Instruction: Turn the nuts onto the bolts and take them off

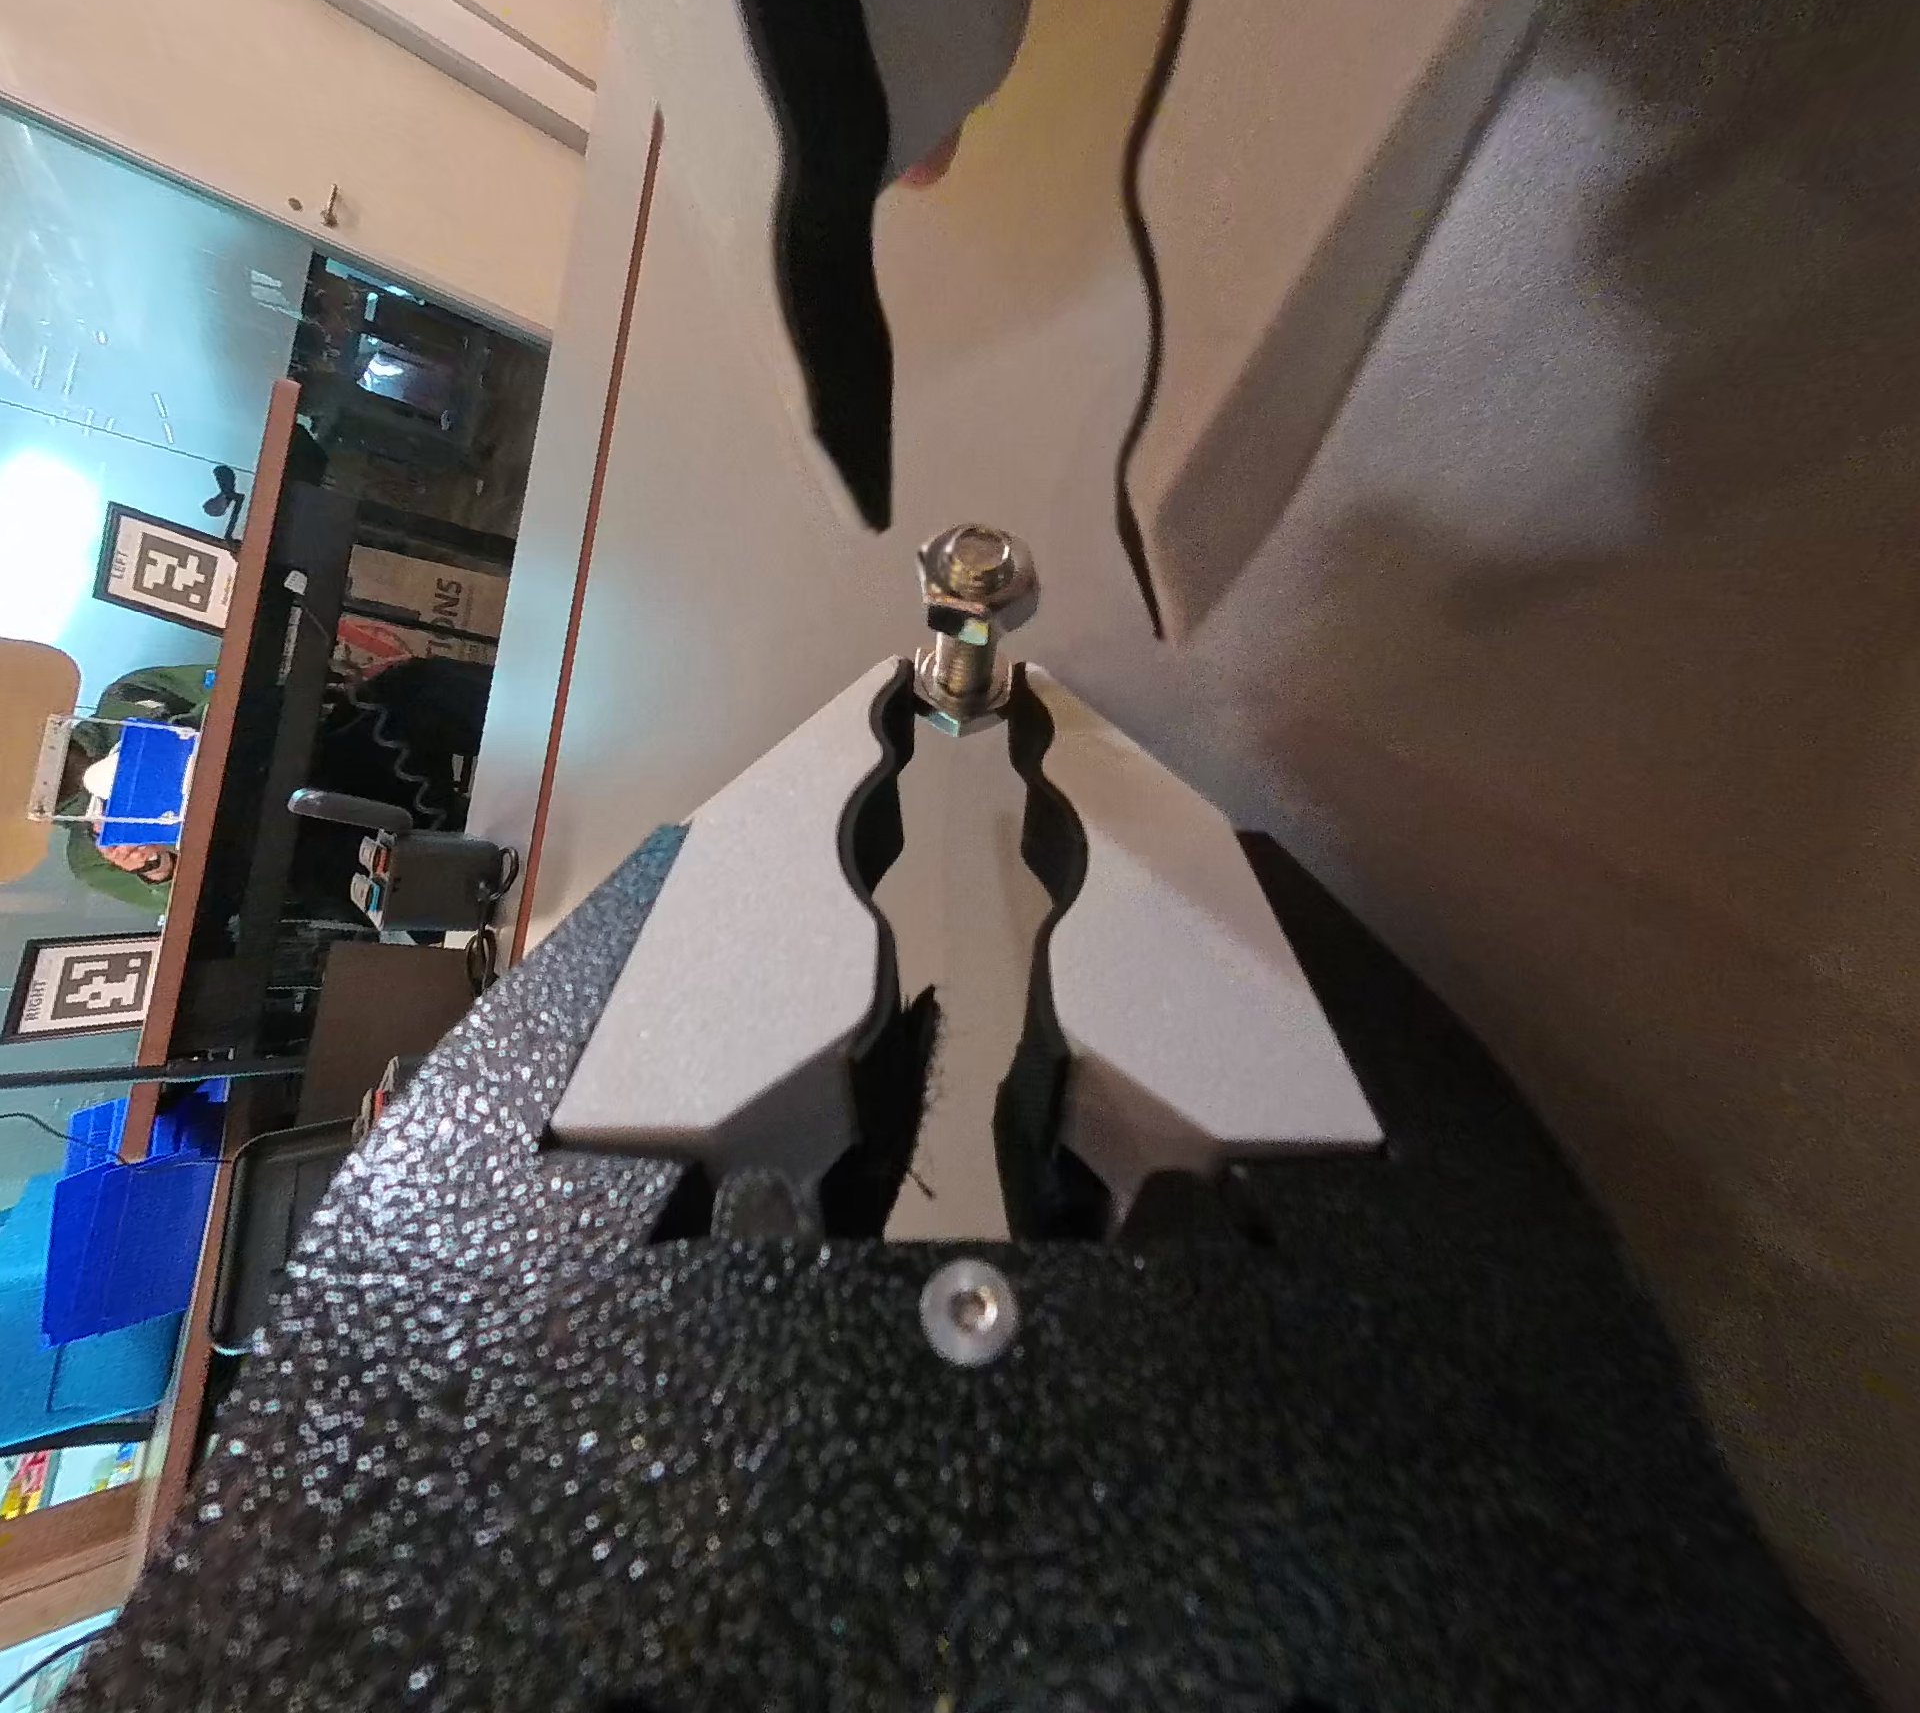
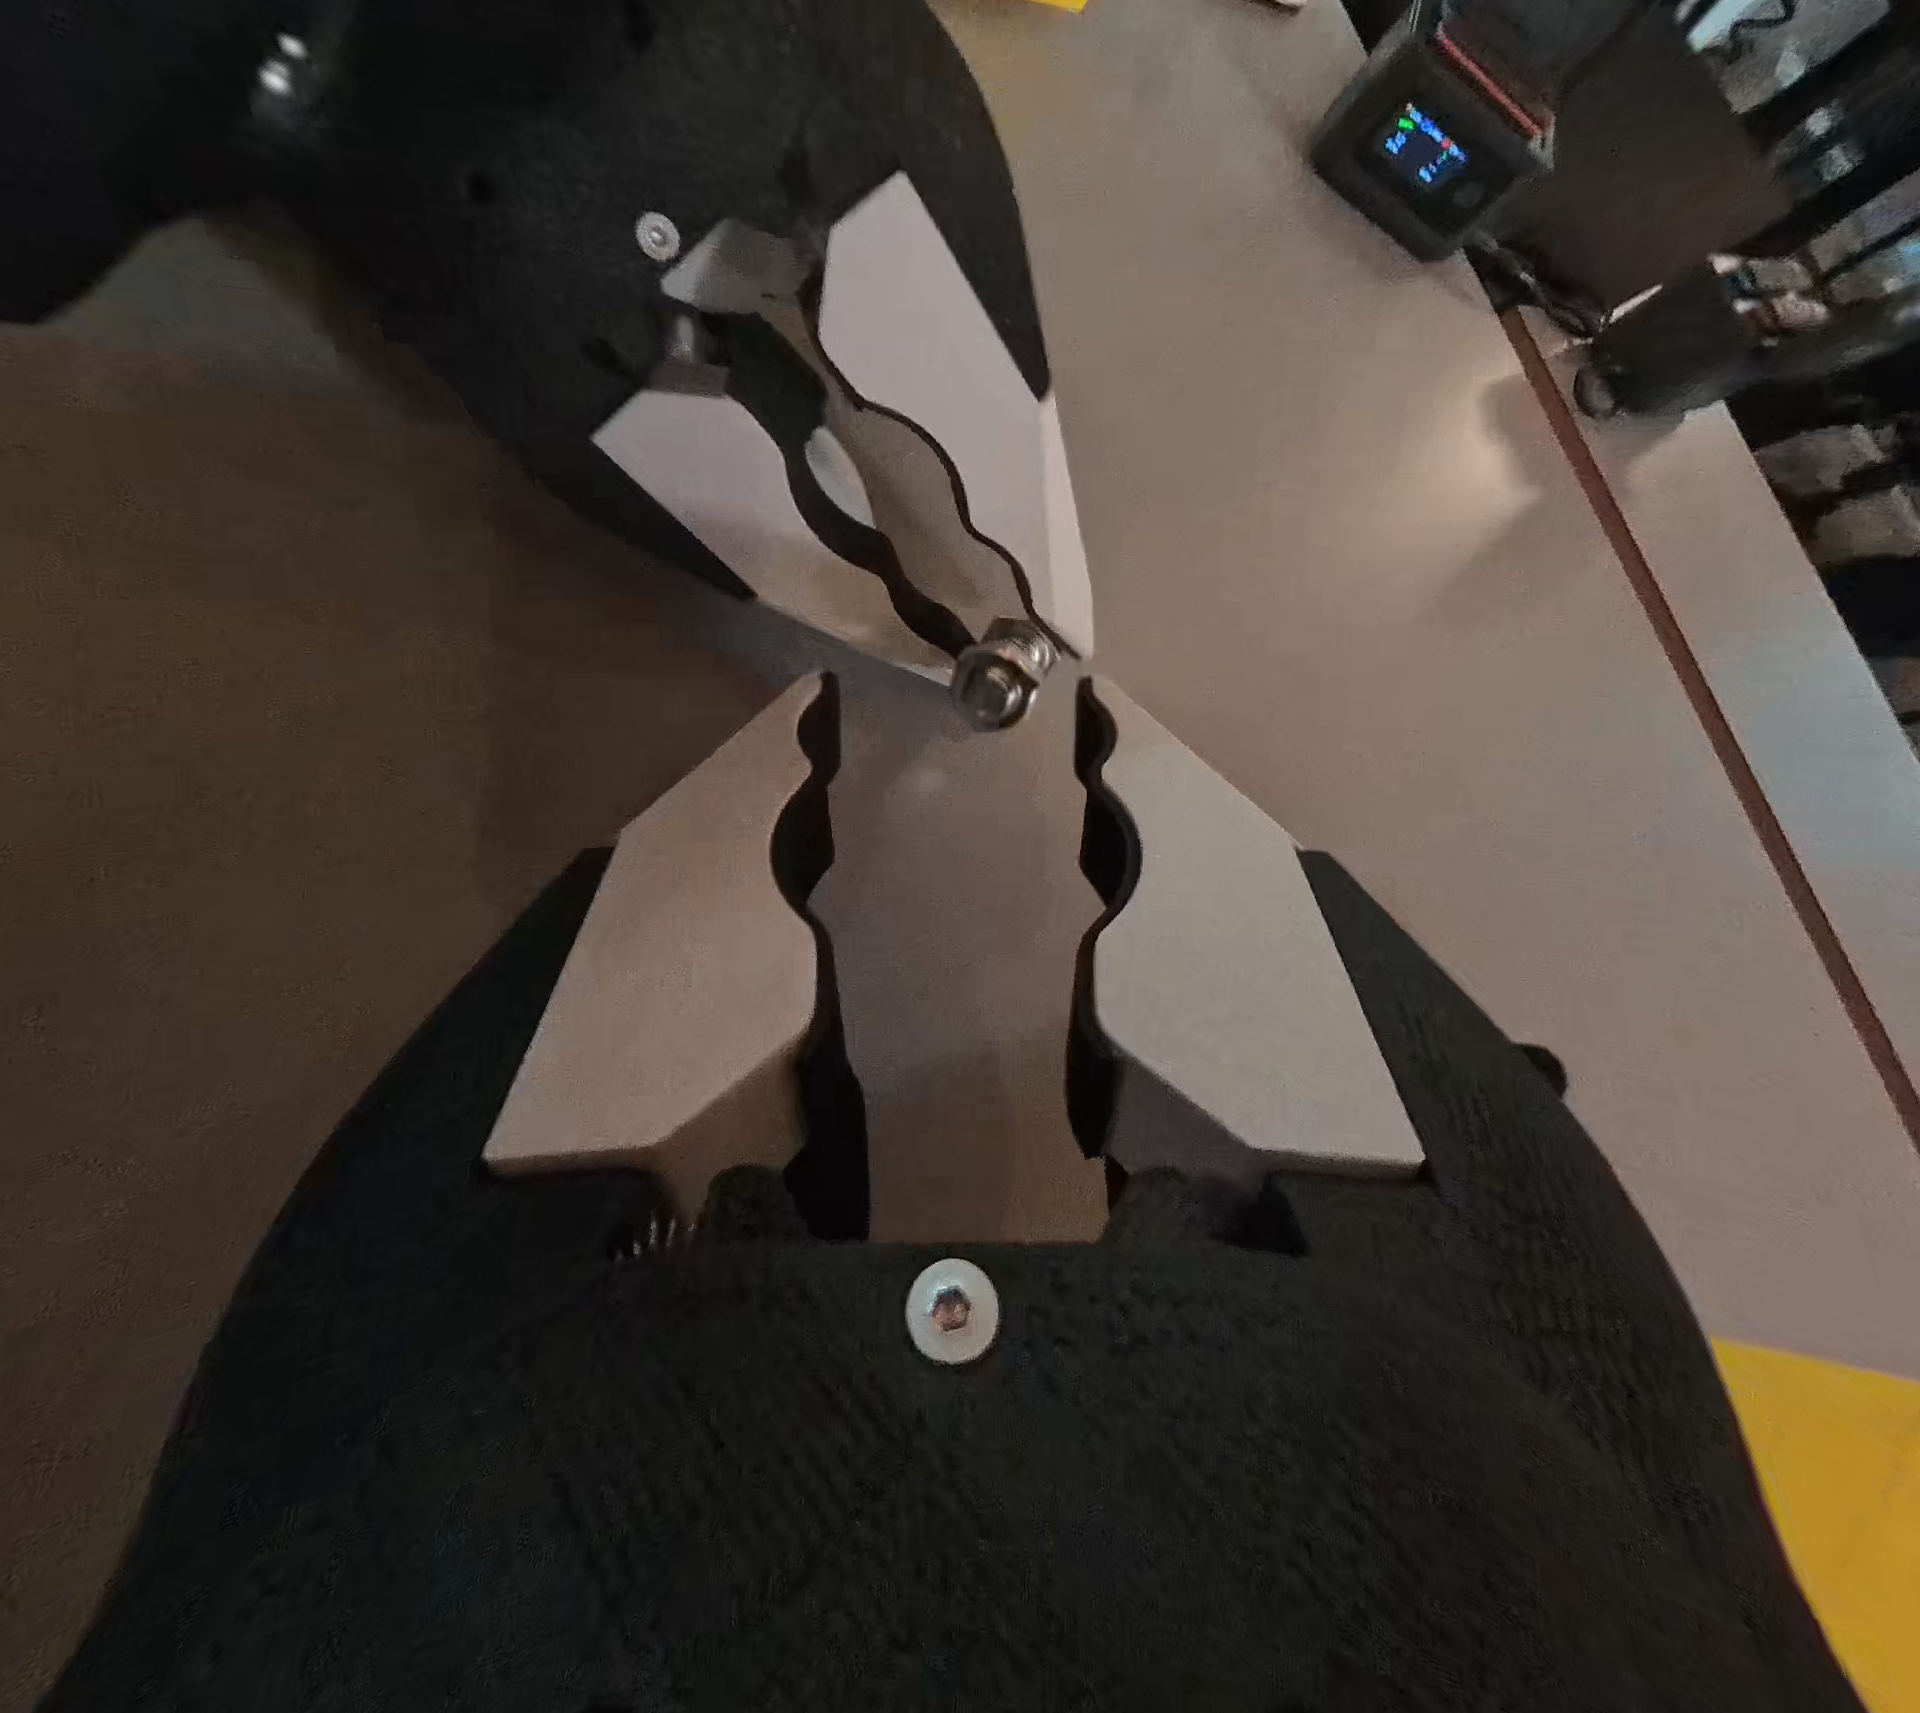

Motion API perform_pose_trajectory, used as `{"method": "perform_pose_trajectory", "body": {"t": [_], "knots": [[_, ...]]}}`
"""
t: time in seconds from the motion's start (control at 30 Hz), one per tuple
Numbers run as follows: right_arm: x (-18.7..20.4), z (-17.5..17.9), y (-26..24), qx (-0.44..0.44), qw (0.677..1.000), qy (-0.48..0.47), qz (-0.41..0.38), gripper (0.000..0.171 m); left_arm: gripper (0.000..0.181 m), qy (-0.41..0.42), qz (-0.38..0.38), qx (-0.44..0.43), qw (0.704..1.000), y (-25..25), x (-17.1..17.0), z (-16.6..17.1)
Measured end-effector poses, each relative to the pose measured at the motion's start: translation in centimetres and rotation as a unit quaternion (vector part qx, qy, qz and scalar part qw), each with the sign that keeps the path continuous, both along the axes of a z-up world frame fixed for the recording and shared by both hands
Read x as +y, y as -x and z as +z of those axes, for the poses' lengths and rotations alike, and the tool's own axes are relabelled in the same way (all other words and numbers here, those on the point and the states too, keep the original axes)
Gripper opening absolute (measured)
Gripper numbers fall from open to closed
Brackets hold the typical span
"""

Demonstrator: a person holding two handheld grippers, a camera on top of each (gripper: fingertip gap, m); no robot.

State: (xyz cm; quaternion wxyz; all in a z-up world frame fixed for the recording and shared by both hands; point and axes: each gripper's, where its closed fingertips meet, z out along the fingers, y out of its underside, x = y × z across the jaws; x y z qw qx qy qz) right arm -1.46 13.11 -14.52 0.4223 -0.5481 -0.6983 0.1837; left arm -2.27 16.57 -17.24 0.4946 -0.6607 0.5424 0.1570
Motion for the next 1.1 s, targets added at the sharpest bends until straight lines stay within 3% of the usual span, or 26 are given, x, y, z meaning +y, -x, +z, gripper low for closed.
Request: {"method": "perform_pose_trajectory", "body": {"t": [0.1, 0.27, 0.37, 0.5, 0.63, 0.77, 0.97, 1.1], "knots": [[0.4, -0.7, -0.4, -0.02, 1.0, 0.015, -0.013, 0.032, 0.016, -0.003, 0.0, 0.011, 1.0, 0.0, 0.0, -0.1], [-1.9, 0.0, 1.2, 0.013, 0.999, -0.025, 0.046, 0.043, 0.016, -0.002, 0.001, 0.008, 1.0, 0.0, 0.0, 0.0], [-0.7, 0.1, 0.6, -0.002, 0.999, -0.049, 0.02, 0.043, 0.016, -0.003, 0.001, 0.009, 1.0, 0.0, 0.0, 0.0], [0.2, -1.6, -0.7, -0.05, 0.999, 0.005, -0.005, 0.039, 0.016, -0.002, 0.003, 0.009, 1.0, 0.1, 0.1, -0.1], [-1.4, -1.2, 0.7, -0.024, 0.998, -0.03, 0.04, 0.061, 0.016, -0.002, 0.003, 0.009, 1.0, 0.1, 0.1, -0.1], [-1.1, -0.5, 0.8, -0.018, 0.998, -0.054, 0.028, 0.058, 0.016, 0.0, 0.004, 0.007, 1.0, 0.1, 0.1, -0.1], [0.1, -1.3, -0.8, -0.047, 0.999, 0.018, -0.012, 0.041, 0.016, 0.0, 0.005, 0.008, 1.0, 0.1, 0.1, -0.1], [-1.1, -1.2, 0.4, -0.034, 0.998, -0.033, 0.03, 0.059, 0.016, -0.001, 0.006, 0.008, 1.0, 0.1, 0.1, -0.1]]}}
